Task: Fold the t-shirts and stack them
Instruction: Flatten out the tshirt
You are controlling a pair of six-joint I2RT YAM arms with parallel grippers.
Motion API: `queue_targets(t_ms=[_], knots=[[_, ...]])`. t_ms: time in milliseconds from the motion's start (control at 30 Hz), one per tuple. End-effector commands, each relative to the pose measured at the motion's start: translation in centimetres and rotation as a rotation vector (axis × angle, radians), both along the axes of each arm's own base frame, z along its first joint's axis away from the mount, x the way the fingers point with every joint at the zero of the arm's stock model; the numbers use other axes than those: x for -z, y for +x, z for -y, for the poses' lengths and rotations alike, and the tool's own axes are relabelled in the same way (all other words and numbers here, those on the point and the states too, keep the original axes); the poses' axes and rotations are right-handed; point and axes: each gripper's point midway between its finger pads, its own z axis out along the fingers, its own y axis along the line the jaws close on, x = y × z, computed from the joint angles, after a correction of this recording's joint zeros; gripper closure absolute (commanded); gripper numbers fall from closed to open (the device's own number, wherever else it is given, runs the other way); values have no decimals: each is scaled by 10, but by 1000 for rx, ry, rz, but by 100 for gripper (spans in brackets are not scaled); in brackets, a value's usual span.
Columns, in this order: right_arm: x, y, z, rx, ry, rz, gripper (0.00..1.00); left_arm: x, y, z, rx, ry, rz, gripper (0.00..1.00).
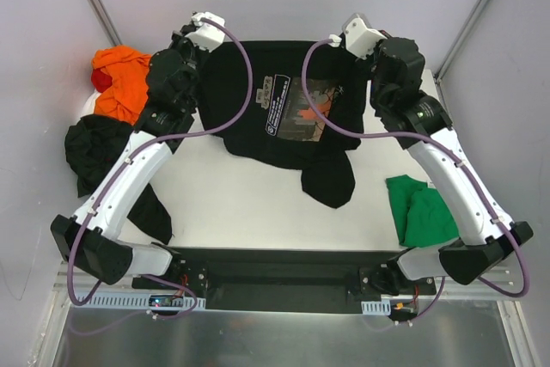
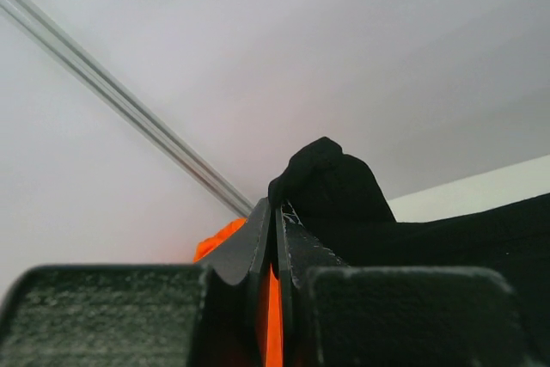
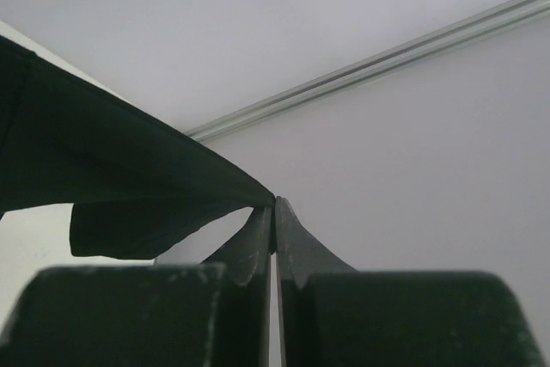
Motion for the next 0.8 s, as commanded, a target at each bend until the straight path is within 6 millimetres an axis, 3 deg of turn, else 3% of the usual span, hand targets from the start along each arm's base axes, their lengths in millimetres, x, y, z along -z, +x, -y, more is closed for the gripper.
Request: queue_targets(t_ms=[0,233,467,767], knots=[[-73,-59,70,250,34,203,99,-77,-55,-61,-194,-60,189,100],[-110,-104,95,256,113,322,99,-101,-97,-78,-206,-88,240,100],[-139,-157,119,206,251,412,99,-87,-121,-86,-194,-108,233,100],[-146,-200,134,122,392,467,99,-87,-158,-100,-196,-129,275,100]])
